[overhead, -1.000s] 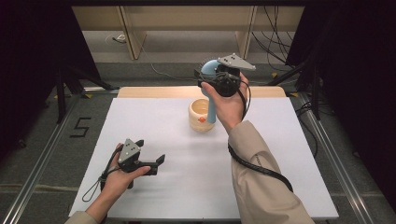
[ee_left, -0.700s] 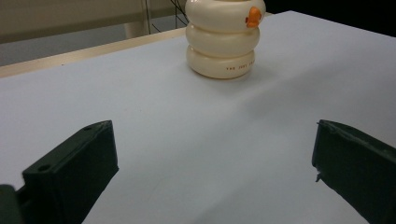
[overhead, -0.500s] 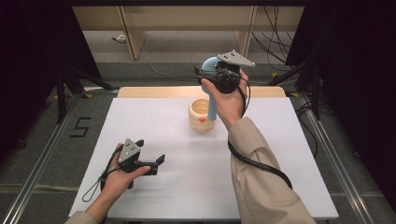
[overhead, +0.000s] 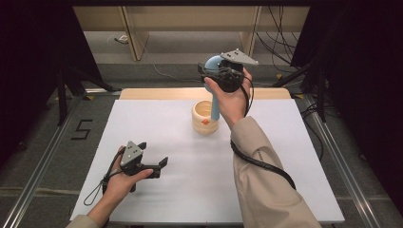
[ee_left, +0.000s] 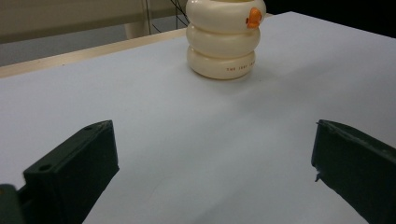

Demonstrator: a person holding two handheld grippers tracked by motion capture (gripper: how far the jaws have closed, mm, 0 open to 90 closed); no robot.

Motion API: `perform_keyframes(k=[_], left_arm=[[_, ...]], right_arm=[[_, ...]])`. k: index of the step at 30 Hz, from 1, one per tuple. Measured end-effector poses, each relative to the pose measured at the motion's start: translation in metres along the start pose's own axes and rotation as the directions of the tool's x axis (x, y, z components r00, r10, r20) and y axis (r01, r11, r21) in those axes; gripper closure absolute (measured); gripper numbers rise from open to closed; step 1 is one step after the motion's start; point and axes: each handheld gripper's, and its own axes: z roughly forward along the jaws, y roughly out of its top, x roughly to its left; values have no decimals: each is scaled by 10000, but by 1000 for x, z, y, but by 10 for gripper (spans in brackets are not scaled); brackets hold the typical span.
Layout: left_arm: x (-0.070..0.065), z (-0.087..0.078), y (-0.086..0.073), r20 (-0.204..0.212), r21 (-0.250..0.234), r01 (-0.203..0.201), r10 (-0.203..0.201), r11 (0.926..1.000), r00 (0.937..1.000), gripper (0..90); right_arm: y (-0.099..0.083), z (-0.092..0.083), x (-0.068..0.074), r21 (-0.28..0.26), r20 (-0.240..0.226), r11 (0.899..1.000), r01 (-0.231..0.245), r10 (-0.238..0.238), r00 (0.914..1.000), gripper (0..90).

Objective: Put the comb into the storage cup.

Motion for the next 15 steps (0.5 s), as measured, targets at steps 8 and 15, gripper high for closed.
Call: perform_keyframes(k=[8,15], left_arm=[[0,0,0,-6,-8,-19,19,10000,10000,1],[0,0,0,-3,-42,-12,12,10000,10000,2]], right_arm=[[1,4,-1,-60,6,10000,0,0,10000,257],[0,8,0,-127,5,9999,-64,64,10000,257]])
